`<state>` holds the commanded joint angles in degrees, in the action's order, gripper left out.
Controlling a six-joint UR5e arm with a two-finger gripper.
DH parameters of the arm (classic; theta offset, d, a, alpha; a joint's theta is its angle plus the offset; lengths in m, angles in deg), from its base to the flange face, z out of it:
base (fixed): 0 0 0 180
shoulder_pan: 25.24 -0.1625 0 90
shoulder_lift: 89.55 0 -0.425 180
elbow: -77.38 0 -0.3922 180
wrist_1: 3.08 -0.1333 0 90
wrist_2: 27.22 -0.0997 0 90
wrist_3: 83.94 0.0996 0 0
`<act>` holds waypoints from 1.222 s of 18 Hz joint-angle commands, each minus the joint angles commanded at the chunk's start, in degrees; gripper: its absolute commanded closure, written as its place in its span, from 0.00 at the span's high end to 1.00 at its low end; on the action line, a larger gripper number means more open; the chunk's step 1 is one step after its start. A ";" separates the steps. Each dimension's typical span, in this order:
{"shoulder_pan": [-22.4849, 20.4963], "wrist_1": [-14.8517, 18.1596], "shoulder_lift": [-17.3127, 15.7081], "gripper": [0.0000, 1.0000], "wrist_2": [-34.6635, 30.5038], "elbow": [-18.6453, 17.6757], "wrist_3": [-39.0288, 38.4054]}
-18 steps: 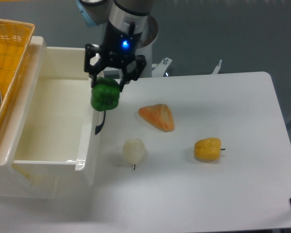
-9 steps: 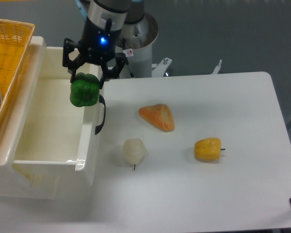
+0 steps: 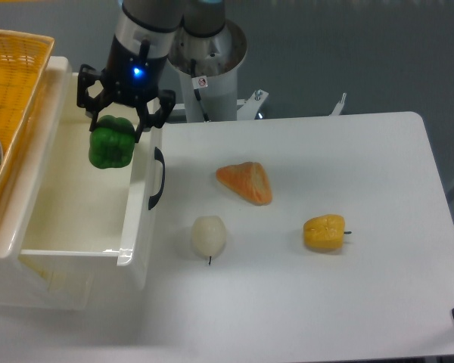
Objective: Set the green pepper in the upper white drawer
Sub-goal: 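Carry the green pepper over the open white drawer, then open the gripper to drop the pepper into the drawer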
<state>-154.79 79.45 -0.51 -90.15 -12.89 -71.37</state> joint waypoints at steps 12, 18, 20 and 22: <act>1.06 -0.26 0.35 0.60 0.00 0.09 0.18; 0.62 -0.26 0.44 0.71 -0.09 0.09 0.61; 0.53 -0.26 0.44 0.72 -0.26 0.09 0.62; 0.44 -0.26 0.35 0.75 -0.26 0.09 0.70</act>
<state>-154.35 79.19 -0.16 -90.42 -12.80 -70.67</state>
